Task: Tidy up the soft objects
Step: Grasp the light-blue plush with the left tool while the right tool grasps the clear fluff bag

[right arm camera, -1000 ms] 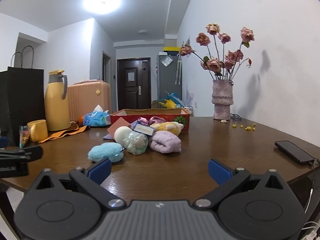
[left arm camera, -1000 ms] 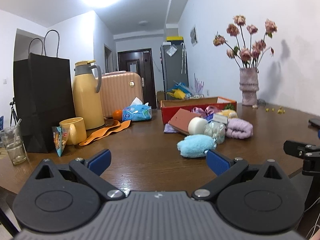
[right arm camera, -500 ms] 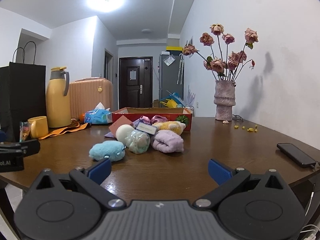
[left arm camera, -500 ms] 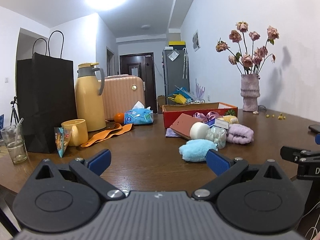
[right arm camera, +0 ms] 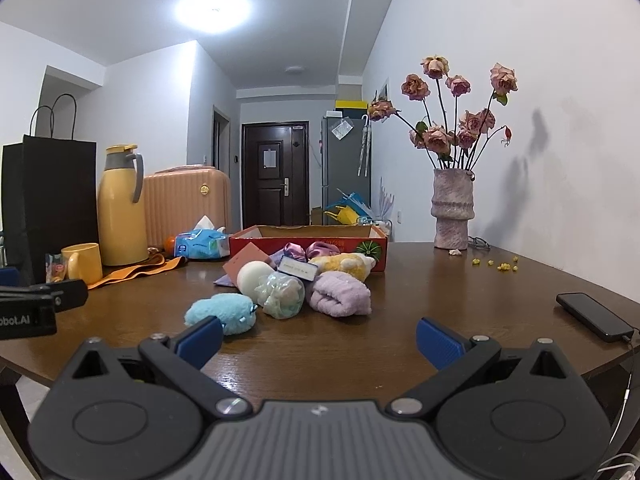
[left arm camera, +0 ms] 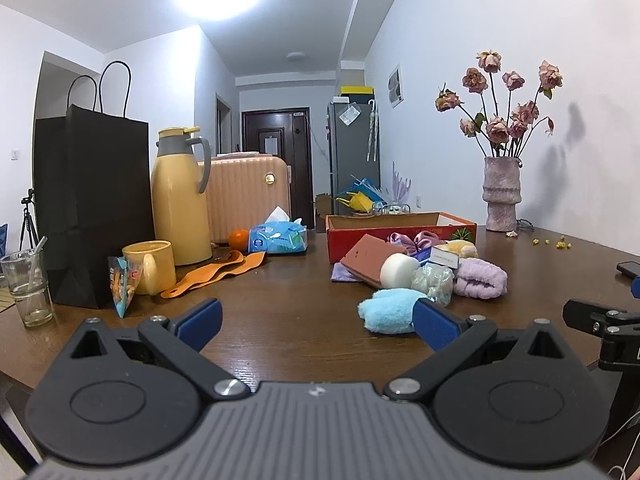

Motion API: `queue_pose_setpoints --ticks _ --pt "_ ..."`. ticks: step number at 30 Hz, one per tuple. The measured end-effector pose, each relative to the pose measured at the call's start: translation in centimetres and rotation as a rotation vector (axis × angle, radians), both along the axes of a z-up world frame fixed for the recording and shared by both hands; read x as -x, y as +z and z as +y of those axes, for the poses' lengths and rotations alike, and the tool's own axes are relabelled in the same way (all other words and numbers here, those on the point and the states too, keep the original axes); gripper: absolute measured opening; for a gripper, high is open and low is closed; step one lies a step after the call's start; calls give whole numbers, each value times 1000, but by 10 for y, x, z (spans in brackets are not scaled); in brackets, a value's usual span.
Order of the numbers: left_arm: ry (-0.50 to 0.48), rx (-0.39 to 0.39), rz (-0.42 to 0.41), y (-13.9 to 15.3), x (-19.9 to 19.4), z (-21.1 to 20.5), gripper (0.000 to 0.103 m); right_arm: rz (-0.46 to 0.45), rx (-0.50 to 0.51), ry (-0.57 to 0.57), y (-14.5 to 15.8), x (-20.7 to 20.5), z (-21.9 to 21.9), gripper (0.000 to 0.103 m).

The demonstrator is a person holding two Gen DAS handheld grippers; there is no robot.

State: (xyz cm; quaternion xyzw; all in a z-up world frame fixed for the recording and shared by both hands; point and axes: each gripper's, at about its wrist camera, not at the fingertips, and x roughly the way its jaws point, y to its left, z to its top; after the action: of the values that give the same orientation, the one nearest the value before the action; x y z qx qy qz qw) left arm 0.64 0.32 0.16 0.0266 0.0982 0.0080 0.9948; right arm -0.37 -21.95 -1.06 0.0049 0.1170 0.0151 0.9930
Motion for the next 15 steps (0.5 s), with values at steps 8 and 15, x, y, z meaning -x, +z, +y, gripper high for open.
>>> queue_pose_setpoints --ticks 8,15 --pt "-15 -27 16 8 -44 -2 103 1 26 -32 9 -38 -11 103" --pt "-35 -50 94 14 -109 -2 103 19 13 -37 23 -94 -29 103"
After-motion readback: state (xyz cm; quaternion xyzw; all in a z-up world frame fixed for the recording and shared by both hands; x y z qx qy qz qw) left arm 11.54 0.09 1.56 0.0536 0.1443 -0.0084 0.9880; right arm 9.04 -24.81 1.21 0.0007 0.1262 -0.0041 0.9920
